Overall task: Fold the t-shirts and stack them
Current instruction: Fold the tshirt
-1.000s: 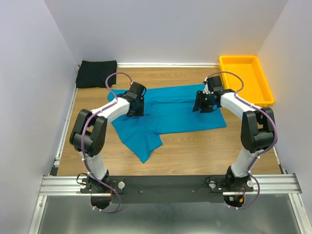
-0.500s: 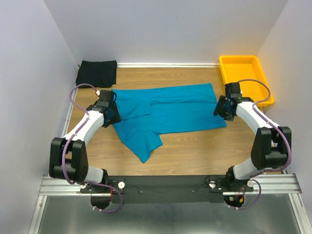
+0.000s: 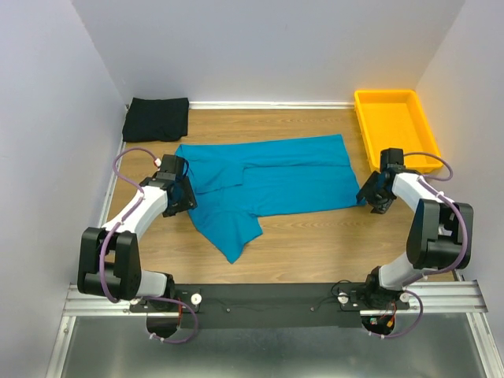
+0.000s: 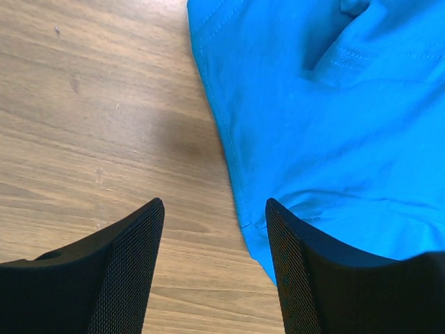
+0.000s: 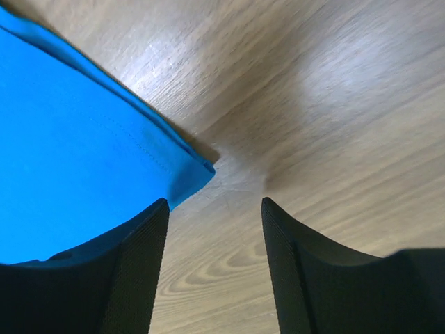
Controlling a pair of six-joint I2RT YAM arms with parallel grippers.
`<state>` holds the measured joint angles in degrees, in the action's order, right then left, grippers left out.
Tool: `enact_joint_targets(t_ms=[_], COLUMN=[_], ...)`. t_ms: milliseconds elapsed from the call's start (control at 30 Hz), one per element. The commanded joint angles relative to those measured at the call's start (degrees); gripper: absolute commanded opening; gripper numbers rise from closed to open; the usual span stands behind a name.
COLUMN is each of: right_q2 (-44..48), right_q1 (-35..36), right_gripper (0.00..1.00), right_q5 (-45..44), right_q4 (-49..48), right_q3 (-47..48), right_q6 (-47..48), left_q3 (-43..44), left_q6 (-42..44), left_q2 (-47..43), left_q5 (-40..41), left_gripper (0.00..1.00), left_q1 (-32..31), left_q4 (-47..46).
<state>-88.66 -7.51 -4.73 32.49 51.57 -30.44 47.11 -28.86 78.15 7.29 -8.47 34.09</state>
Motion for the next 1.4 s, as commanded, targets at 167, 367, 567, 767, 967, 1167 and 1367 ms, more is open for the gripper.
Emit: enact_joint_targets(t_ms=[167,367,567,767,967,1167,1367], right_q2=[-2.7,-4.1,-4.3,-4.1,-2.7,-2.6,-1.7], right_q1=[-1.3,-1.5,-1.5,-1.5,-1.5,-1.5,-1.5], right_gripper=[0.57,0.56,0.36,0.01,0.01,0.01,0.0], right_q5=[4.5,6.4,7.0,8.2,9.3,9.5,9.3], right_q4=[-5.9,-6.5,-6.7,-6.6,-6.4,-5.9,-5.5], right_q3=[-1.3,-1.1,-2.0,-2.0,-2.0,-1.7,-1.2], right_q6=[-1.9,-1.6,-1.6,-1.5,-1.1,-0.2,0.6], left_q3=[-1.2,-1.4,-0.8,0.8,2.9,4.8,5.4], left_q6=[-3.0,-4.2,-4.4,-5.0,-5.4,-5.8,-6.0], left_q2=[0.2,1.1,1.8,1.5,2.1,4.6,7.5], left_q5=[-1.5,-1.1,-1.0,-0.5,-0.6,-0.6,0.4], left_gripper=[0.67,0.66,0.66,0.66,0.67,0.65,0.59], left_q1=[0.0,-0.6,-1.1,-1.7,-3.1,-5.4,-6.6], left_q4=[0.2,-0.1,0.6,2.6,4.4,5.6,6.2])
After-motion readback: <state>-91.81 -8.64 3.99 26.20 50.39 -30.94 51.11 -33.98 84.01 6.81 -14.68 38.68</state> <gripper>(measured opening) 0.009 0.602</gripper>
